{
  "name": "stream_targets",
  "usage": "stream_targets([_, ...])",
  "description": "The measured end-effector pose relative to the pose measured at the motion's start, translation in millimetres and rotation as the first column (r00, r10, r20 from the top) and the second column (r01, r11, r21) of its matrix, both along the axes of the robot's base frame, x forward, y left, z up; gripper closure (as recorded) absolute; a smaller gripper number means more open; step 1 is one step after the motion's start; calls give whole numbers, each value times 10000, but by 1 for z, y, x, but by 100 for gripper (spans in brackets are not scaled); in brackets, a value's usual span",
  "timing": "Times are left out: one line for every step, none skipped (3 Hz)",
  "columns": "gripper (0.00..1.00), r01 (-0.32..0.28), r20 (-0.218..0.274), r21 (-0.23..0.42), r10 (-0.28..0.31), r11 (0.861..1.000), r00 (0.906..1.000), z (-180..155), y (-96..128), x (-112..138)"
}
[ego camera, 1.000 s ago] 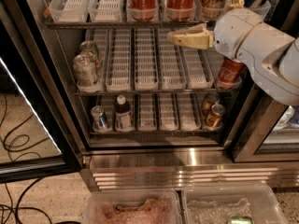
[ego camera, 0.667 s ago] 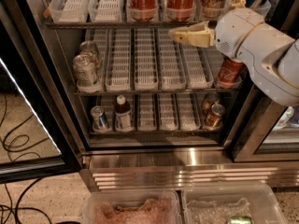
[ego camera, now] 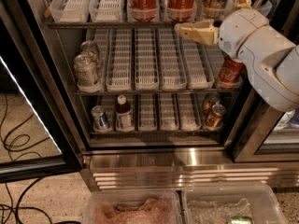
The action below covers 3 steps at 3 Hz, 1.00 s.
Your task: Pick orange can from top shelf of fridge
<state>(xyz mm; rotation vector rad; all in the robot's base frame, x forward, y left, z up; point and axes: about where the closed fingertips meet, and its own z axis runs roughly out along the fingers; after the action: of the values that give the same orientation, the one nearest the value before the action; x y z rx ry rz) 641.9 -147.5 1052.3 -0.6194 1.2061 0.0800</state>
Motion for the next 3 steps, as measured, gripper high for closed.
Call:
stream_targets([0,566,189,-73,-564,9984,9982,3,-9,2])
stream_targets([0,982,300,-116,-978,9951,9947,6,-15,3])
stream_targets([0,985,301,-111,-982,9951,9947,6,-15,3])
